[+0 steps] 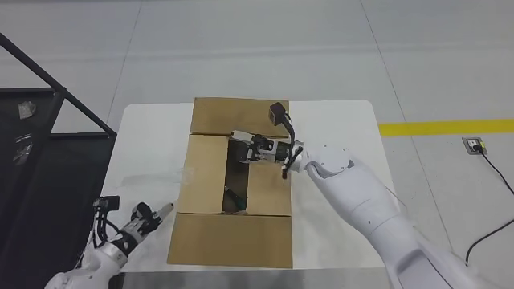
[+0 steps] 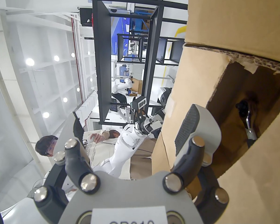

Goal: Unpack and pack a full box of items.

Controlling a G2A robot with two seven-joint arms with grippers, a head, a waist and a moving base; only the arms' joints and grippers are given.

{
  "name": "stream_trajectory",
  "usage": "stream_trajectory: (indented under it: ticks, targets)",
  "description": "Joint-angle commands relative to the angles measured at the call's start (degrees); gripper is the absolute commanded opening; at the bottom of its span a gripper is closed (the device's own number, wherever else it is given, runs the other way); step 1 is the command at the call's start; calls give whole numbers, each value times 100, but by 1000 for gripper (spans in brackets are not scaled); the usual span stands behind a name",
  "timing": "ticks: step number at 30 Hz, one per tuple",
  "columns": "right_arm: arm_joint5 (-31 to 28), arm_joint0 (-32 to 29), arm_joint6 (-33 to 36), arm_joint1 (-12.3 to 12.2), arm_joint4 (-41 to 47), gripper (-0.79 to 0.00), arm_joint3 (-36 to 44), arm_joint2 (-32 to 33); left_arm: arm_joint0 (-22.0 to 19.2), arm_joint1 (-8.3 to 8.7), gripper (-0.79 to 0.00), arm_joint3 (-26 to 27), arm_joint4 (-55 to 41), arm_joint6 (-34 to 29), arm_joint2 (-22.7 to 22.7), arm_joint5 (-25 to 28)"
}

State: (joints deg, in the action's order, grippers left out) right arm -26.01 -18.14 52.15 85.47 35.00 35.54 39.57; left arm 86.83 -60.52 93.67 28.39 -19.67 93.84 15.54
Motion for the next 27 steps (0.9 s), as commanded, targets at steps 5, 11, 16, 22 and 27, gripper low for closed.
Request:
stream_trajectory:
  ticks: [5, 11, 16, 22, 27]
  targets:
    - [180, -154, 146, -9, -69, 0, 211, -20, -213, -45, 0, -69, 285, 86, -366, -283]
    - [1100, -167, 217, 83, -323, 0, 288, -176, -221, -58, 0, -54, 401, 122, -459, -235]
    - [1457, -54, -138, 247, -482, 0, 81, -291, -110, -55, 0, -49, 321, 223, -329, -159]
    - [1642, 67, -178, 464, -488, 0, -264, -388, 190, -34, 0, 17, 3, 332, 35, 119]
    - [1115, 127, 102, 636, -278, 0, -601, -349, 544, -10, 0, 282, -34, 341, 274, 542]
